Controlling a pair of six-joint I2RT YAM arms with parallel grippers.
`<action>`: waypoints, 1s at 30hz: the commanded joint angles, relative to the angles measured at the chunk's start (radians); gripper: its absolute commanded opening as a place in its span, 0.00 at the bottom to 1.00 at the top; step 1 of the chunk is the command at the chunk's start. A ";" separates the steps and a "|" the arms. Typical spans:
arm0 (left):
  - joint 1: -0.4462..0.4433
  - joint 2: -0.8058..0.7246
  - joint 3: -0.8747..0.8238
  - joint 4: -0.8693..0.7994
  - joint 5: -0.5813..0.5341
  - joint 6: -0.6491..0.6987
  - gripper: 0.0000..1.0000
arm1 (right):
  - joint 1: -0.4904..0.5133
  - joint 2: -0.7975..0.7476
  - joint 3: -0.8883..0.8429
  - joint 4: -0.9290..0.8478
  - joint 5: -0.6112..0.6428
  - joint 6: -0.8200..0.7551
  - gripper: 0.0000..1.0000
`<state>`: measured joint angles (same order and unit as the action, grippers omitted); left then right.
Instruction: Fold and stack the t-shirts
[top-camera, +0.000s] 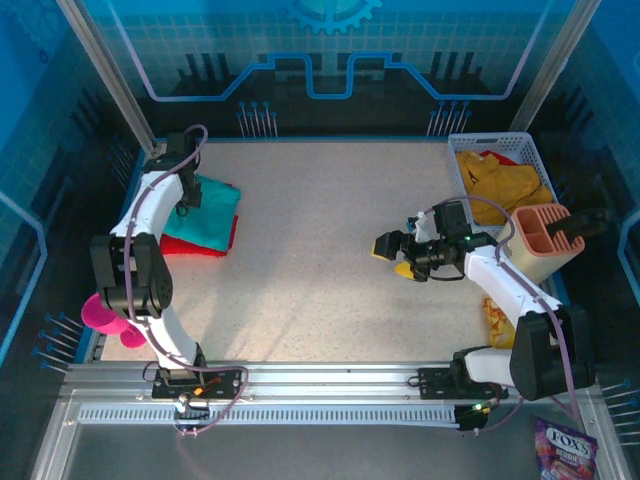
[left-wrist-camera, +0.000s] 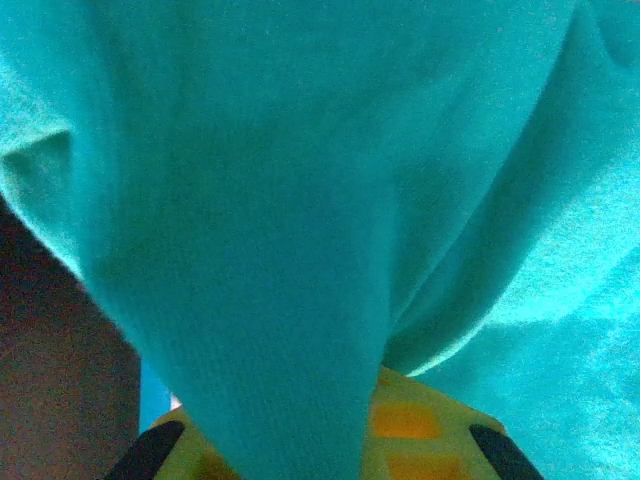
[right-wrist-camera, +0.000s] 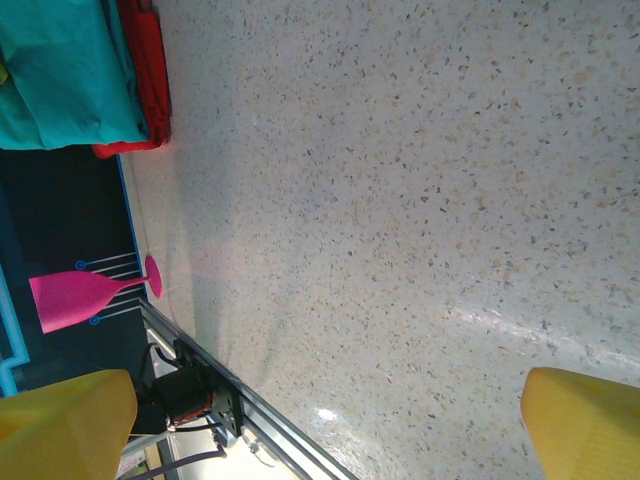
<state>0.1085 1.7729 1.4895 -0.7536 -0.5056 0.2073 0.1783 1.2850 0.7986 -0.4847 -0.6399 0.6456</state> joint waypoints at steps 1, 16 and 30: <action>0.030 0.023 -0.002 0.013 -0.096 -0.049 0.00 | 0.005 0.002 -0.007 0.006 -0.026 -0.018 0.99; 0.042 0.069 -0.022 0.050 -0.133 -0.064 0.17 | 0.001 -0.011 -0.021 -0.002 -0.028 -0.026 0.99; 0.023 0.093 0.066 -0.049 -0.093 -0.208 0.99 | -0.008 -0.023 -0.036 -0.005 -0.031 -0.032 1.00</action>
<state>0.1398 1.8683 1.5158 -0.7551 -0.6327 0.0540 0.1776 1.2842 0.7773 -0.4789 -0.6472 0.6334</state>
